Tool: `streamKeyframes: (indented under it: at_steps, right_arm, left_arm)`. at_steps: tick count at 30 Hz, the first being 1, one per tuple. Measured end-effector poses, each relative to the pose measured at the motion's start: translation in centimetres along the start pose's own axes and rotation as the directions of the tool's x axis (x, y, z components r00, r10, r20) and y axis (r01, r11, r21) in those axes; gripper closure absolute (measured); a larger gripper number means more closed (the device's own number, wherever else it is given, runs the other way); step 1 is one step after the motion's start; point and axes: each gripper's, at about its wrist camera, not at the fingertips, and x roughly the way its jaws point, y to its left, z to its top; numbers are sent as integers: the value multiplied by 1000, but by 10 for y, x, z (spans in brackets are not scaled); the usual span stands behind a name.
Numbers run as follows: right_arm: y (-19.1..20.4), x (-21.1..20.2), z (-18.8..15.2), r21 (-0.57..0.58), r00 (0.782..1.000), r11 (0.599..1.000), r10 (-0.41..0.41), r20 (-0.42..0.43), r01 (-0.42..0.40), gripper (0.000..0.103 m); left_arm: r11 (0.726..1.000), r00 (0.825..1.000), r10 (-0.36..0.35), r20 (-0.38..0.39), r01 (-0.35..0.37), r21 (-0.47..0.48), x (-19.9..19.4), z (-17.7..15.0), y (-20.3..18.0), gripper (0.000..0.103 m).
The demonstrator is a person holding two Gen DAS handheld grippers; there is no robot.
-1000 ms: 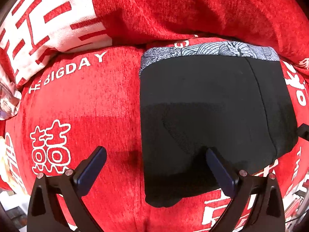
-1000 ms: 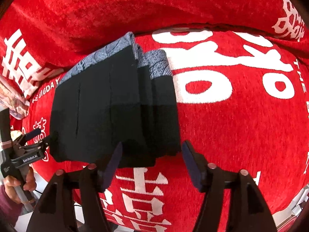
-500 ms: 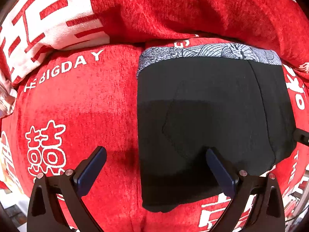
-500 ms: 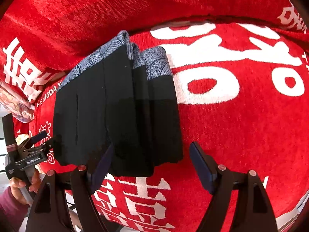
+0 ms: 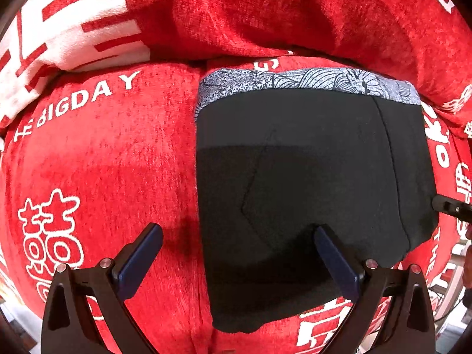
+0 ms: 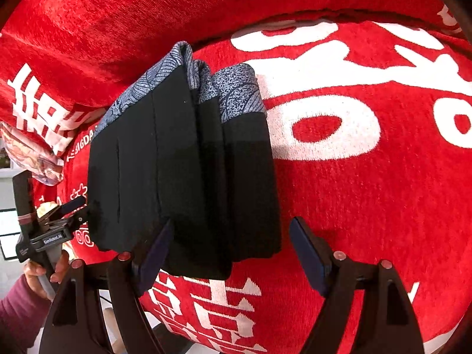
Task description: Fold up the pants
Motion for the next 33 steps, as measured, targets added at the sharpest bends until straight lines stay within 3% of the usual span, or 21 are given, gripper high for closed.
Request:
streamKeyframes:
  at_steps: [12, 17, 23, 24, 25, 27, 30, 33]
  right_arm:
    - [-19, 18, 26, -10, 989, 989, 147, -25, -148, 20]
    - [-25, 31, 42, 2, 970, 971, 239, -44, -239, 19]
    - [-25, 44, 56, 44, 956, 956, 291, -39, -289, 20]
    - [-26, 44, 56, 60, 958, 957, 286, -36, -283, 22]
    - [-25, 43, 55, 67, 961, 960, 273, -36, -270, 25]
    - [-23, 39, 53, 62, 965, 965, 259, -41, -257, 43]
    - [-20, 27, 46, 34, 962, 962, 273, -29, -272, 56]
    - [-16, 18, 42, 42, 956, 955, 294, -11, -293, 59]
  left_arm:
    - [979, 981, -195, -11, 194, -64, 18, 21, 25, 0]
    - [953, 956, -291, -21, 289, -87, 36, 33, 22, 0]
    - [936, 943, -332, -2, 329, -128, 51, 39, 19, 0]
    - [935, 944, -330, 10, 328, -132, 48, 38, 18, 2]
    - [935, 943, -332, 23, 332, -128, 44, 36, 16, 11]
    - [933, 939, -341, 46, 344, -104, 33, 32, 12, 30]
    - [934, 937, -345, 62, 349, -79, 17, 29, 7, 40]
    - [924, 928, -368, 63, 373, -88, 6, 26, 9, 45]
